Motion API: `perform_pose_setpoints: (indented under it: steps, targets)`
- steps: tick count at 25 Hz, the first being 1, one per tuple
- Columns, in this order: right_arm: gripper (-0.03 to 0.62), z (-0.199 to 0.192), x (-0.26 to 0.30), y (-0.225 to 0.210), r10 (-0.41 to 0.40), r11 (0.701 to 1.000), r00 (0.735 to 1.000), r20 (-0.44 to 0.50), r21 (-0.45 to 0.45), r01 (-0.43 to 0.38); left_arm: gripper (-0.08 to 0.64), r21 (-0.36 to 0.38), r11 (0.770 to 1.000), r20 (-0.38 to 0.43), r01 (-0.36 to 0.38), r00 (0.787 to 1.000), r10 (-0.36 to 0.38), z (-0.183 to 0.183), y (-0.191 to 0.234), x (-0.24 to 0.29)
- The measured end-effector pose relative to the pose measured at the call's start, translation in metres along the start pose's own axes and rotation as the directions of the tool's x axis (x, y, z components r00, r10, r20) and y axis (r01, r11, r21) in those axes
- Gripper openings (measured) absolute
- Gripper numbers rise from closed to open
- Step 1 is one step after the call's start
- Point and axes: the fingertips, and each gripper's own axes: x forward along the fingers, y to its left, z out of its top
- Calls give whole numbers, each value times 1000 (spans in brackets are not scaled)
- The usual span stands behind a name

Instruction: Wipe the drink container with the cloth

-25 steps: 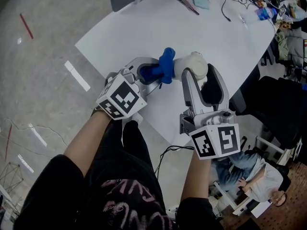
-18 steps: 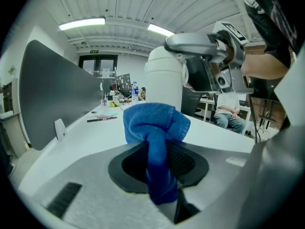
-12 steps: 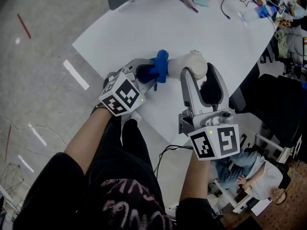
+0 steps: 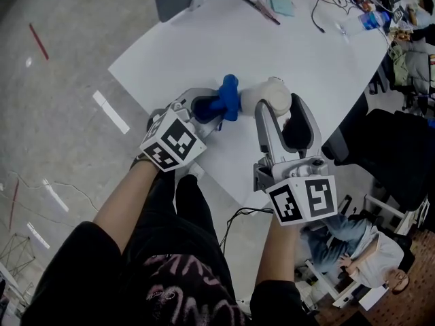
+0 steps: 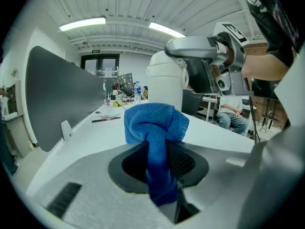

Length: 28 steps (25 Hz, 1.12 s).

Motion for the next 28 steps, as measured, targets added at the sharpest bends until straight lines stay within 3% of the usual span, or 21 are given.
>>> perform_pose_setpoints:
  steps: [6, 13, 28]
  targets:
    - [270, 0, -4, 0, -6, 1000, 1000, 4, 7, 6, 97, -5, 999, 36, -49, 998, 49, 22, 3, -21]
    - [268, 3, -3, 1, -10, 1000, 1000, 12, 13, 10, 97, -59, 995, 61, -86, 994, 89, 37, 4, -43]
    - [210, 14, -17, 0, -26, 999, 999, 46, 31, 24, 97, -42, 990, 77, -134, 988, 137, 65, 3, -60]
